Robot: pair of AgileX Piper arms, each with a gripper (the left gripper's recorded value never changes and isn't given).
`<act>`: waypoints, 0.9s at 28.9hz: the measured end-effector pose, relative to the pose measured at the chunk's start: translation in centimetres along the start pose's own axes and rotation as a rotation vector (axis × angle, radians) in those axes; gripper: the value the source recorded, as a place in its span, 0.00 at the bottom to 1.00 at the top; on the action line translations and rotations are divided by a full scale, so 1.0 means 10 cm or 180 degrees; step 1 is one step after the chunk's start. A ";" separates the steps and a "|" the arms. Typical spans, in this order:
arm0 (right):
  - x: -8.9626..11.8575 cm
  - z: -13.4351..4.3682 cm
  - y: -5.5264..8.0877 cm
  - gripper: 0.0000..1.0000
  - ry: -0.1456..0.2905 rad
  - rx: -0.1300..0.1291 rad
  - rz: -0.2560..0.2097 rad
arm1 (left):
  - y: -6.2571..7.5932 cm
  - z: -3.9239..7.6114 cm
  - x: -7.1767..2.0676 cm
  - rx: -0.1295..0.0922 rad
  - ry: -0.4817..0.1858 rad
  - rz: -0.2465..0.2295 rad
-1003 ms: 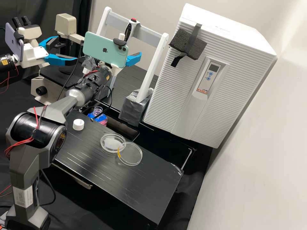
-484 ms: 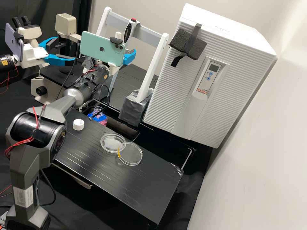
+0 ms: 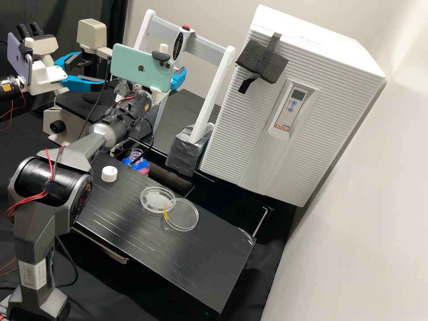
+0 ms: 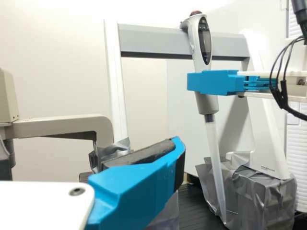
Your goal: Use the pipette
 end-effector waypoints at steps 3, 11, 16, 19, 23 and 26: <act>0.00 0.00 0.00 0.00 -0.0002 -0.0005 0.0002 | 0.00 0.00 0.000 0.0000 0.0000 0.0000; 0.00 0.00 0.00 0.00 -0.0002 -0.0005 0.0002 | -0.02 0.00 -0.013 -0.0002 0.0006 -0.0026; 0.00 0.00 0.00 0.00 0.0002 -0.0004 -0.0002 | -0.05 -0.01 -0.029 -0.0003 0.0016 -0.0053; 0.00 0.00 0.00 0.00 0.0002 -0.0004 -0.0002 | -0.03 -0.04 -0.033 0.0004 0.0040 -0.0036; -0.01 -0.02 0.01 0.00 0.0007 -0.0001 -0.0005 | -0.01 -0.04 -0.042 0.0002 0.0046 -0.0020; -0.02 -0.03 0.02 0.00 -0.0002 0.0002 -0.0044 | 0.00 -0.04 -0.046 0.0003 0.0043 -0.0009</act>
